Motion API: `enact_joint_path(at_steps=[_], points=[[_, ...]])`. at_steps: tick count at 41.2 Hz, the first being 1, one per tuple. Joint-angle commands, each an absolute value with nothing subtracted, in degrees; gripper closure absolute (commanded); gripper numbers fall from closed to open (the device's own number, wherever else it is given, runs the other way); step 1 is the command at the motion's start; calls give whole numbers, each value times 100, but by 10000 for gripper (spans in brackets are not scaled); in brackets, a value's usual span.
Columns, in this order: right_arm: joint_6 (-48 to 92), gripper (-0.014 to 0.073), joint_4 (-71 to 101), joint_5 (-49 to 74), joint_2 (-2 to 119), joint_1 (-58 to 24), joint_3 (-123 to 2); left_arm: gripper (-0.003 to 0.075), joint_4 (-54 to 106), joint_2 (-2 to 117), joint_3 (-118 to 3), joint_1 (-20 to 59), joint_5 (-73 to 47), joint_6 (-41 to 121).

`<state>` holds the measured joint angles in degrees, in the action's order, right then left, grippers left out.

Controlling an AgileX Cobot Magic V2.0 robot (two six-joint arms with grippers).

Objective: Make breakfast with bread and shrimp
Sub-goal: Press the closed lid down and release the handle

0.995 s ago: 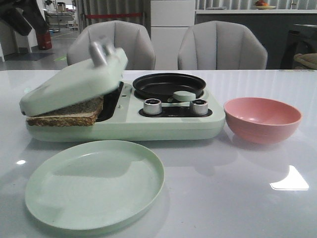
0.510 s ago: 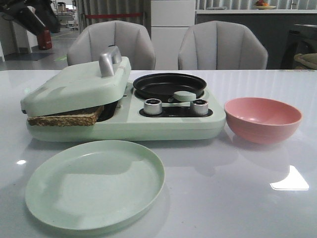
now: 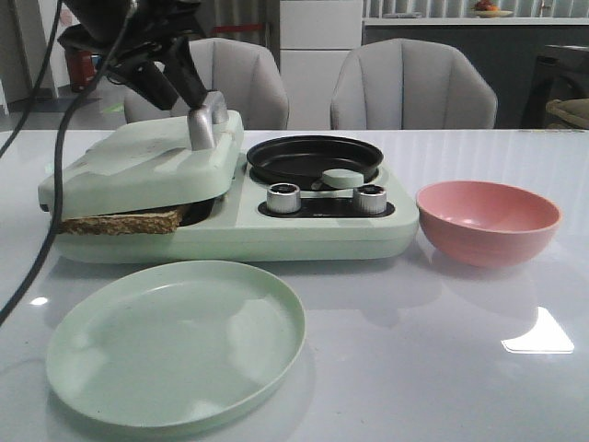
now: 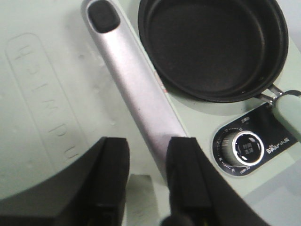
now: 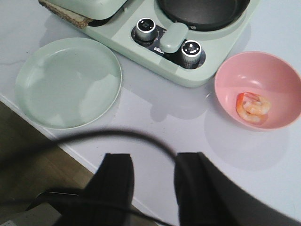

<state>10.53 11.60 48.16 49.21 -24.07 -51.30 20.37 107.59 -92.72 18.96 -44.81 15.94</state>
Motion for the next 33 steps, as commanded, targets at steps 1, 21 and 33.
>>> enact_joint_path(at_steps=[1,21,33], points=[[1056,251,1173,4430,4907,-2402,-5287,433,2139,10600,-9466,2016,-4094,1606],[1056,251,1173,4430,4907,-2402,-5287,433,1846,10115,-9466,2016,-4087,1606],[1056,251,1173,4430,4907,-2402,-5287,433,1791,9085,-9454,2140,-4342,1606]])
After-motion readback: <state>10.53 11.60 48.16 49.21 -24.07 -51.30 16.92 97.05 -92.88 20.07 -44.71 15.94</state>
